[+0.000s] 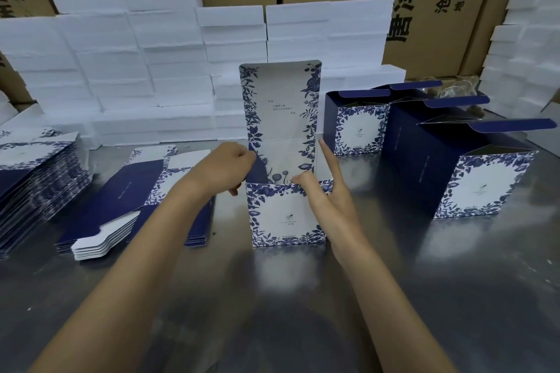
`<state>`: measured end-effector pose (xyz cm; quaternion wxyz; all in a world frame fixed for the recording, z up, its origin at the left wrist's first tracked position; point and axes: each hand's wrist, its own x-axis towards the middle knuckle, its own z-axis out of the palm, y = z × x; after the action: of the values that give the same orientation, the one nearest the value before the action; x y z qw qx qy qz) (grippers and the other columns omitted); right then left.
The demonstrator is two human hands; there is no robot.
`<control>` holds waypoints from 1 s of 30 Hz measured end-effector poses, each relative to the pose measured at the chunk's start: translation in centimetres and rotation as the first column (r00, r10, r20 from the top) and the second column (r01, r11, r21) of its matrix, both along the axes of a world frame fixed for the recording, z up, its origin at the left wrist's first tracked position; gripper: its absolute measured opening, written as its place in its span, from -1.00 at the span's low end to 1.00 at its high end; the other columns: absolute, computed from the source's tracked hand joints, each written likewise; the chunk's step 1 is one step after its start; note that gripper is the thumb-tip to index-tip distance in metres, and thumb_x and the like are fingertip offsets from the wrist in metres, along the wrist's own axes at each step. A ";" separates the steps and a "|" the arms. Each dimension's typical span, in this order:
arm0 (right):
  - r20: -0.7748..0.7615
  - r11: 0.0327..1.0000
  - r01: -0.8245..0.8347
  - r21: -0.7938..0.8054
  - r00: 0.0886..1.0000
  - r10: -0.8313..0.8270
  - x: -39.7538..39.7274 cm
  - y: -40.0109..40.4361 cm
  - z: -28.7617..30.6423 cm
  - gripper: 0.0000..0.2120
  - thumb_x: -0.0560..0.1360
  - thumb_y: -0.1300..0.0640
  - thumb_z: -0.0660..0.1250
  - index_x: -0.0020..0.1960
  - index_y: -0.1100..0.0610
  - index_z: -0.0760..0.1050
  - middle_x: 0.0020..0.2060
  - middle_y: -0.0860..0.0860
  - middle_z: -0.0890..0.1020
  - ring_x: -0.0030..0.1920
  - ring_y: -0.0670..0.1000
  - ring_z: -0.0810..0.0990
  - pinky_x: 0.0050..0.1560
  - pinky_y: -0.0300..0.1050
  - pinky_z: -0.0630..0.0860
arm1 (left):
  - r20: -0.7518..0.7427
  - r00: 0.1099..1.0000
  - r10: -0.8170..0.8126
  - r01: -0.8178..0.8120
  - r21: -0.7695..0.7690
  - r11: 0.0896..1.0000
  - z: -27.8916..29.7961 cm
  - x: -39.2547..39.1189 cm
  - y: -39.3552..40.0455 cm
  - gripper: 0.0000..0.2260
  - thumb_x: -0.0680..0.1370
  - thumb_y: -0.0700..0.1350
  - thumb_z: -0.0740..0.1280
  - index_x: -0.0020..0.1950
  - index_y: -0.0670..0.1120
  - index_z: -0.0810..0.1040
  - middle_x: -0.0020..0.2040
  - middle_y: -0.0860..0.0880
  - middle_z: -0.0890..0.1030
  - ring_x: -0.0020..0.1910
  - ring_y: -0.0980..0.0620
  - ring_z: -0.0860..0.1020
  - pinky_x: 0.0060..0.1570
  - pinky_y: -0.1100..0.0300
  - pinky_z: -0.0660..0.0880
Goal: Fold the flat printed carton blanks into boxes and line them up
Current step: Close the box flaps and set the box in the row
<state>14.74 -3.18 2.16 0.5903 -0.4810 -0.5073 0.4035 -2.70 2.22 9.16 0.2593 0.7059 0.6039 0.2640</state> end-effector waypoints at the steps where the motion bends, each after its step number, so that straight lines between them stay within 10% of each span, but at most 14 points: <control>1: -0.001 1.000 0.001 -0.010 1.000 -0.001 0.1 0.0 0.0 -0.41 0.40 -0.12 0.39 0.32 -0.56 0.31 0.13 -0.49 0.57 0.12 -0.42 0.54 0.19 -0.22 0.53 | 0.016 1.000 -0.020 0.020 -0.054 0.998 0.2 -0.2 0.2 -0.69 0.69 -0.11 0.16 -0.25 -0.15 0.34 -0.50 -0.03 0.34 -0.54 0.01 0.34 -0.51 0.31 0.45; 4: 0.013 1.000 0.003 -0.012 1.000 -0.003 0.4 0.1 -0.1 -0.46 0.42 -0.12 0.38 0.31 -0.52 0.35 0.19 -0.40 0.59 0.15 -0.34 0.57 0.30 -0.06 0.53 | 0.035 0.999 -0.024 0.031 -0.196 0.980 1.4 -0.7 1.1 -0.69 0.67 -0.03 0.23 -0.24 -0.12 0.41 -0.57 0.04 0.33 -0.61 0.05 0.32 -0.51 0.25 0.45; 12: 0.040 0.992 -0.105 -0.064 0.993 0.108 1.2 -0.2 0.4 -0.35 0.32 -0.36 0.46 0.37 -0.47 0.33 0.20 -0.40 0.59 0.17 -0.36 0.56 0.25 -0.11 0.51 | 0.196 0.973 0.125 -0.135 0.038 0.990 -0.8 -0.1 1.3 -0.71 0.65 -0.06 0.24 -0.23 -0.15 0.41 -0.41 -0.10 0.38 -0.52 0.02 0.32 -0.49 0.29 0.34; 18: 0.001 0.979 -0.087 -0.182 0.996 0.089 3.0 -0.5 2.1 -0.08 0.12 -0.71 0.21 0.36 -0.28 0.49 0.29 -0.26 0.60 0.31 -0.13 0.56 0.45 0.09 0.40 | 0.601 0.786 0.148 -0.339 0.217 0.915 -3.9 0.0 -2.2 -0.84 0.59 0.05 0.35 -0.10 -0.01 0.59 -0.19 0.18 0.59 -0.25 0.24 0.50 -0.12 0.23 0.38; 21: 0.112 0.976 0.016 -0.216 0.994 0.009 3.9 -0.3 3.2 -0.39 0.37 -0.56 0.22 0.01 -0.07 0.61 -0.07 -0.17 0.72 -0.09 -0.22 0.69 0.01 -0.14 0.61 | 0.671 0.740 0.045 -0.166 0.117 0.979 -4.6 0.2 -3.2 -0.73 0.52 0.15 0.38 0.20 0.19 0.53 0.26 0.14 0.51 0.21 0.20 0.49 0.16 0.15 0.41; 25: 0.280 0.963 -0.113 -0.246 0.942 0.183 4.2 -0.1 4.2 -0.52 0.50 -0.32 0.34 -0.29 0.08 0.50 -0.55 -0.16 0.40 -0.50 -0.09 0.43 -0.39 -0.34 0.44 | 0.726 0.687 -0.014 -0.041 0.059 0.997 -4.9 0.7 -3.1 -0.76 0.57 0.07 0.33 0.23 0.25 0.55 0.29 0.15 0.56 0.30 0.10 0.53 0.33 0.05 0.43; 30: 0.445 0.954 -0.149 -0.261 0.858 0.256 4.6 0.8 4.9 -0.56 0.63 0.01 0.31 -0.36 0.04 0.23 -0.55 -0.10 0.30 -0.49 -0.06 0.29 -0.43 -0.27 0.38 | 0.842 0.539 -0.019 -0.014 0.031 0.999 -5.2 1.2 -3.6 -0.74 0.62 -0.14 0.26 0.21 0.16 0.56 -0.02 0.14 0.69 -0.06 0.13 0.67 -0.22 0.28 0.57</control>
<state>19.32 -2.42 7.06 0.3462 -0.5700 -0.6369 0.3868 -1.49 -1.35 3.91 0.5058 0.4975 0.3996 0.5804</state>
